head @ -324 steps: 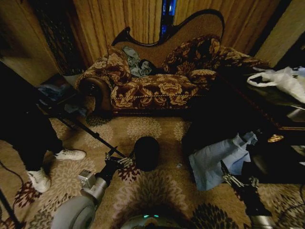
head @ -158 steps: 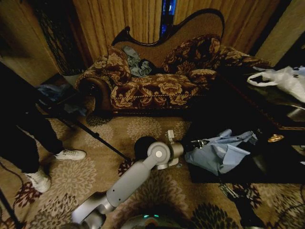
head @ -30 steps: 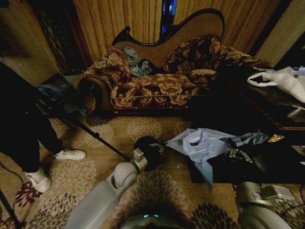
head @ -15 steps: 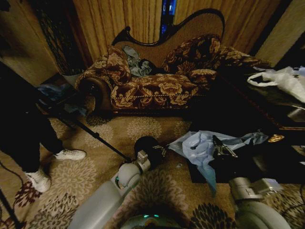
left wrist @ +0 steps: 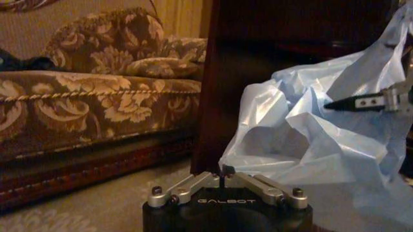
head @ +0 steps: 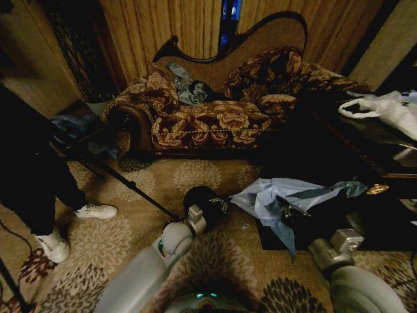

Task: Place a garbage bag over the trash bin.

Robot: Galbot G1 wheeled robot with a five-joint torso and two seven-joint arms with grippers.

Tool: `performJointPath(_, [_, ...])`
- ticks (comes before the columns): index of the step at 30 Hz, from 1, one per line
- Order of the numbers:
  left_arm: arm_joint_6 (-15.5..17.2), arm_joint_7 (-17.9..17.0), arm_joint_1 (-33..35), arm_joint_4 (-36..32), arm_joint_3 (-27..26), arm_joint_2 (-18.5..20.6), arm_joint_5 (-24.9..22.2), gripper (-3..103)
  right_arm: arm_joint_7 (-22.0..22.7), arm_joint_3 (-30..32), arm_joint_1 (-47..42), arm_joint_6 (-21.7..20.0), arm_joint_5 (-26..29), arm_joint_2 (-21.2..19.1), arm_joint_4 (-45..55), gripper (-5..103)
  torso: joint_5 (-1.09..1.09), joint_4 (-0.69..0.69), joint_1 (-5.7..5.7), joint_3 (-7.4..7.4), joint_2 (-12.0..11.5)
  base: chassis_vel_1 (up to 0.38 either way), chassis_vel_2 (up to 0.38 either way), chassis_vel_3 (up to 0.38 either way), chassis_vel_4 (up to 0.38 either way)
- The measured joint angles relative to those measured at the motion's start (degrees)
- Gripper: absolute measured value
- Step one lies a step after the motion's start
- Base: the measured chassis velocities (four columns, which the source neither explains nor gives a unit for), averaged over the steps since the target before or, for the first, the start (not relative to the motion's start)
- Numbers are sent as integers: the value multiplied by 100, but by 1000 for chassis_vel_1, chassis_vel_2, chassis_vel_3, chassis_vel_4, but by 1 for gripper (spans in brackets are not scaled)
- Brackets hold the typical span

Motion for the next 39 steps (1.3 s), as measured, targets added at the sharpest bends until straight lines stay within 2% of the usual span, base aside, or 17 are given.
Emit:
performJointPath(14, [-71,125,445,-448,-148,52,134,0,130,-145,335,-70,60,-210,-11,0,-1,1,0,0,0,0,0,0,0])
performJointPath(25, [-200,208,548,-524,-328,68,168,0,9,-723,710,22,-96,-207,-654,0,-1,0,0,0,1,0,0,0,0])
performJointPath(32, [-253,250,720,-552,-424,42,206,0,-1,-945,1319,73,-37,-181,-1138,0,0,1,0,1,1,0,0,0,0])
performJointPath(35, [-280,274,771,-567,-434,34,234,0,37,-1067,1487,74,-26,-203,-1285,0,-1,1,0,1,1,0,0,0,0])
performJointPath(39, [-330,351,656,-518,-326,27,257,0,326,-1131,1549,34,114,-133,-1247,0,-1,0,0,1,1,0,0,0,0])
